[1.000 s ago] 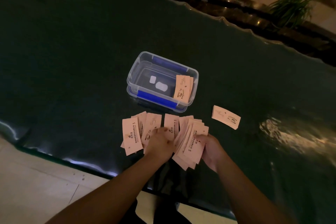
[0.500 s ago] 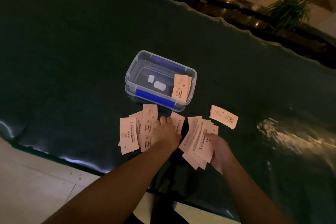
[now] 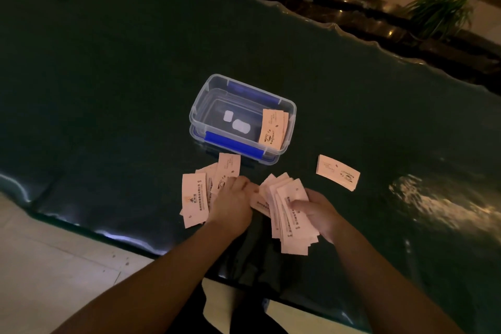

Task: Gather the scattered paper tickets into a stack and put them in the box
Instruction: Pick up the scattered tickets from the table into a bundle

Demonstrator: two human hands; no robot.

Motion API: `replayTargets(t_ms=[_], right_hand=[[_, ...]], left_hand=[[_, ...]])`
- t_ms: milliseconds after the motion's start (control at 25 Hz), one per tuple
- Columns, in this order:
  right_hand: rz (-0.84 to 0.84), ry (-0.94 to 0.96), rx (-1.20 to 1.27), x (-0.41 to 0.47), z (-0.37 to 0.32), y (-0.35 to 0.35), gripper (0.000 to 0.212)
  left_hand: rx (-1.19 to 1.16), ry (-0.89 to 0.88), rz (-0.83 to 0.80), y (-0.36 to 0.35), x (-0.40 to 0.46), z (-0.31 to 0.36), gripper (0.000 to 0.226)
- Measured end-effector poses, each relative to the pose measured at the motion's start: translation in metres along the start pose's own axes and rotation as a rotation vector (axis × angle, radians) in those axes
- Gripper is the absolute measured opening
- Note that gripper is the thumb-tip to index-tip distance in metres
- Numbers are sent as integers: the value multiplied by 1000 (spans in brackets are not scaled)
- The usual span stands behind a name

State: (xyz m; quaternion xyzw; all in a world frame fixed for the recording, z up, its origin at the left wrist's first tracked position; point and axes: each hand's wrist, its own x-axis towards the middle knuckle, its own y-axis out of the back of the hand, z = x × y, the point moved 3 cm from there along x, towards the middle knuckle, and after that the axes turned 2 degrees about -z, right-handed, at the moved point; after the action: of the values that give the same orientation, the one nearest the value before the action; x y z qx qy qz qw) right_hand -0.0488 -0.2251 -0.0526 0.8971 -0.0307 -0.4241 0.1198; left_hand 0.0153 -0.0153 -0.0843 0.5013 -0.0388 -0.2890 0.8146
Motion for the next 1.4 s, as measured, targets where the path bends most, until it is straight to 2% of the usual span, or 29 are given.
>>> replayTargets(t_ms=[80,160,280,440,560,680,840,920,1000,1120,1280,1320,1400], right_hand=[[-4,7,-147,6,-8,-14,48],[12,26,-276,10,-13,-26,57],[51,38,-419,13,-13,-36,76],[81,-27,-494,14,-11,-40,92],[56,-59,-405,9,-7,-39,85],[61,-91,-208,0,7,-38,63],[166,-168,277,-7,29,-35,40],[140,-182,553,-8,35,-39,31],[106,-171,697,-6,34,-45,25],[102,-140,729,-2,25,-53,27],[111,-124,648,4,15,-59,32],[116,-123,619,5,13,-60,32],[130,-116,576,7,10,-63,31]], left_hand=[[81,211,78,15,-7,-16,59],[131,405,42,24,-10,-30,72],[153,437,-62,25,-8,-35,71],[105,466,-99,17,-16,-32,81],[58,510,-165,9,-25,-26,93],[20,542,-169,4,-31,-18,85],[-50,550,-97,2,-36,-6,66],[-131,547,-73,2,-34,-3,65],[-173,519,-75,0,-29,-1,69],[-141,453,-152,-4,-21,0,67],[-31,255,-214,-4,-18,3,39],[-85,233,-209,-5,-19,3,32],[-253,253,-223,-8,-21,-1,34]])
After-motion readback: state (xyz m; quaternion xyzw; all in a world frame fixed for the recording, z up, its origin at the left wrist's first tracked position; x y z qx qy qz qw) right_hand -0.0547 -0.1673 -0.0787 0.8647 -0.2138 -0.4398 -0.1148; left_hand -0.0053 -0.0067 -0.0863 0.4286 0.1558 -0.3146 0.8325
